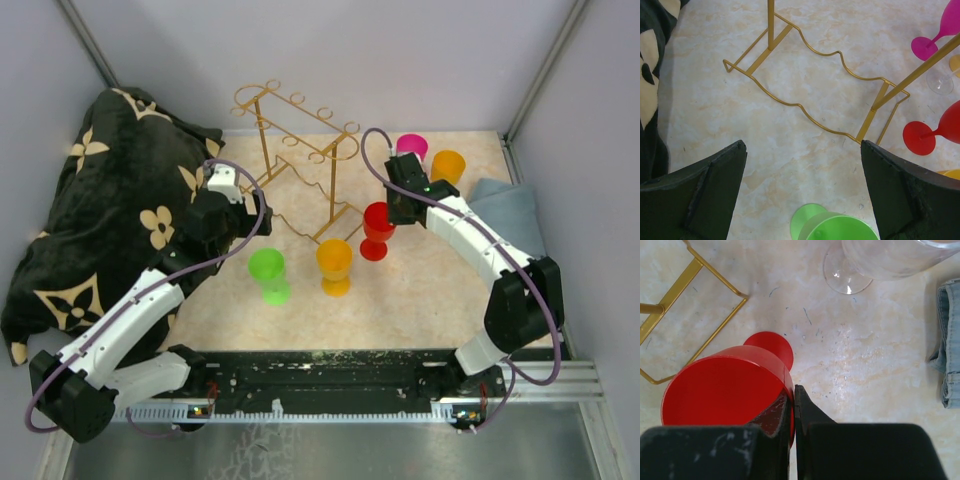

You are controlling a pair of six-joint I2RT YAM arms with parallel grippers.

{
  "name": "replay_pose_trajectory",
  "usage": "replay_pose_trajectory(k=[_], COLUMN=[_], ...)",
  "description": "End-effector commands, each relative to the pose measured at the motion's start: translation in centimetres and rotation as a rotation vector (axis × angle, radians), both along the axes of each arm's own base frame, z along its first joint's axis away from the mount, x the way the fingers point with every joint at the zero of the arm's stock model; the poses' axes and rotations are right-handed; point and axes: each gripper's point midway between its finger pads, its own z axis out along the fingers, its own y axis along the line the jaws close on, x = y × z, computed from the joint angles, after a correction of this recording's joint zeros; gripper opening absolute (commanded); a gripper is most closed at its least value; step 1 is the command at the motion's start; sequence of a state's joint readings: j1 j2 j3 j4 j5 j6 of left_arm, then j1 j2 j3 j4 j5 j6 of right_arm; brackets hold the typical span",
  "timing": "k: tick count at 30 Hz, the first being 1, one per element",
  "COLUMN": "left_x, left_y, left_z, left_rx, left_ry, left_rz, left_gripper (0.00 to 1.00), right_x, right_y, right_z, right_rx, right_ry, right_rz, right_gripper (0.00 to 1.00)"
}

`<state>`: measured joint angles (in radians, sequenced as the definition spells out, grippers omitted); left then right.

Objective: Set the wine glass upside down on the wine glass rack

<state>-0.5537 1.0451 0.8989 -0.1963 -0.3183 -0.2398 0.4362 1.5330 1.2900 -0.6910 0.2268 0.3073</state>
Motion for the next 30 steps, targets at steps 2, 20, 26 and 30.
replay_pose_trajectory(k=[2,20,26,30], left_x=[-0.1,0.5,-0.1,-0.4], left_y=[0.2,-2.2,-3.4,-4.1], left_z=[0.3,7.8,12.2,14.8], left_rx=[-0.014,-0.069,-0.154,-0.197], left_ry=[-0.004,-0.060,-0.132,-0.165], left_rz=[0.009,-0.090,-0.159,-0.196], left_gripper=[1.00,0.98,0.98,0.98], right_x=[0.1,-4.6,-3.6,-2.5], right_y=[-1.0,-3.9,-6.2,-6.4], right_z=[3.2,24.3,30.7,33.3], right_rx=[-0.016,0.181,0.181,0.207], right_ry=[-0.074,-0.508,-0.767,-0.904], right_rz=[-0.043,-0.123,-0.218,-0.245], right_gripper=[0.00,0.00,0.00,0.00])
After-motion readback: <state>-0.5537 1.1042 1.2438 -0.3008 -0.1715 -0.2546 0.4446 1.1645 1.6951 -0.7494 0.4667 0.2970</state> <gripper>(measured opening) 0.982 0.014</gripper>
